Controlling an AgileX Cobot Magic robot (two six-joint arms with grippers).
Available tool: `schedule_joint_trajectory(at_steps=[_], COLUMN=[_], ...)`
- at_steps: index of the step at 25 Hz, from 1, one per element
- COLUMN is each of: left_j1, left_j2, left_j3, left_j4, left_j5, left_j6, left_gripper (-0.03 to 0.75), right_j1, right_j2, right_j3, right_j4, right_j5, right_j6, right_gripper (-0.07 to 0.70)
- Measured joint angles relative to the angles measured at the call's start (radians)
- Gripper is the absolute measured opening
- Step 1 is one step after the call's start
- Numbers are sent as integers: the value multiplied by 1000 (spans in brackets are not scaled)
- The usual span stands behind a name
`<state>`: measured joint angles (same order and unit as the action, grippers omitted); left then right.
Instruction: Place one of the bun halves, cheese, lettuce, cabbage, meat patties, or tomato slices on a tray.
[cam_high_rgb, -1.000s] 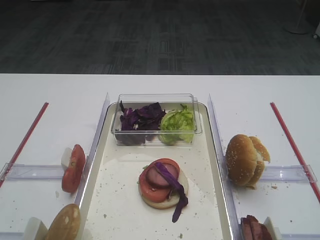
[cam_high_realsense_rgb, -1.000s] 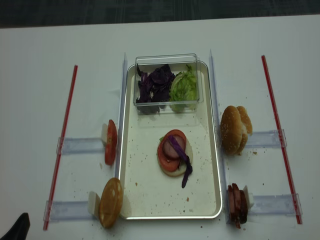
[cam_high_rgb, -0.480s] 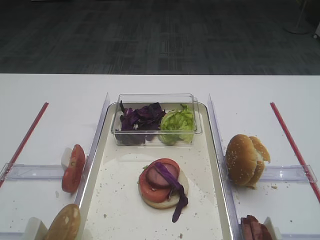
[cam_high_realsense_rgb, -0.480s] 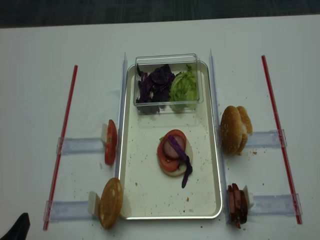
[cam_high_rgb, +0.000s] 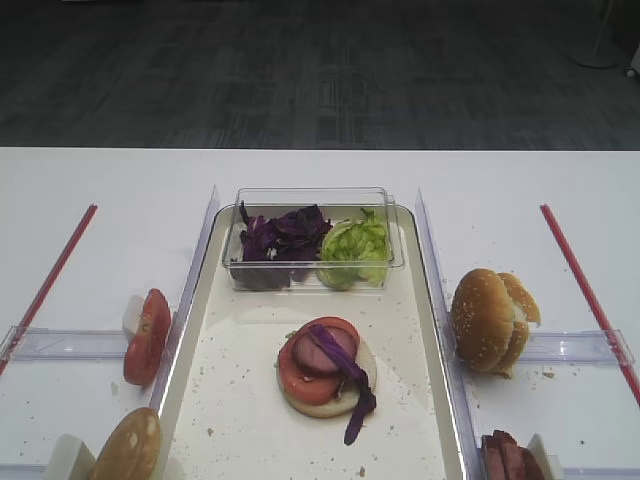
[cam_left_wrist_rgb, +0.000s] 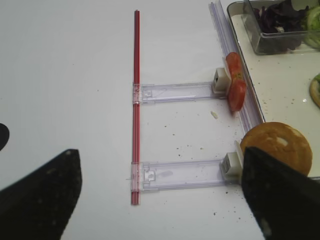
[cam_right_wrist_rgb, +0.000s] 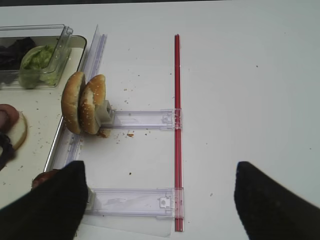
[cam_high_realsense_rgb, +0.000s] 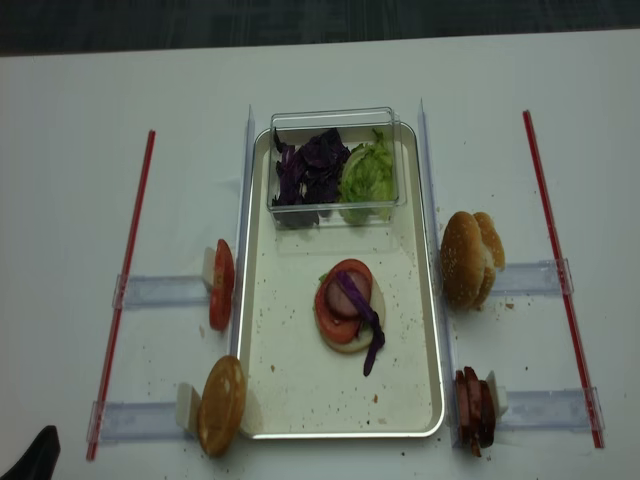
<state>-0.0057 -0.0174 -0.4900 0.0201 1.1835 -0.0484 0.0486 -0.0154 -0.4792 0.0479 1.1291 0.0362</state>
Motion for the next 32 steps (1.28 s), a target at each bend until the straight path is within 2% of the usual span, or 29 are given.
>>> schedule_joint_trajectory(at_steps=[32], left_j1=[0], left_j2=[0], left_j3=[0], left_j4=[0], left_j5=[0], left_j6=[0], left_gripper=[598], right_j1=[0], right_j2=[0], right_j3=[0], right_j4=[0], right_j5=[0], right_j6=[0], right_gripper=[615])
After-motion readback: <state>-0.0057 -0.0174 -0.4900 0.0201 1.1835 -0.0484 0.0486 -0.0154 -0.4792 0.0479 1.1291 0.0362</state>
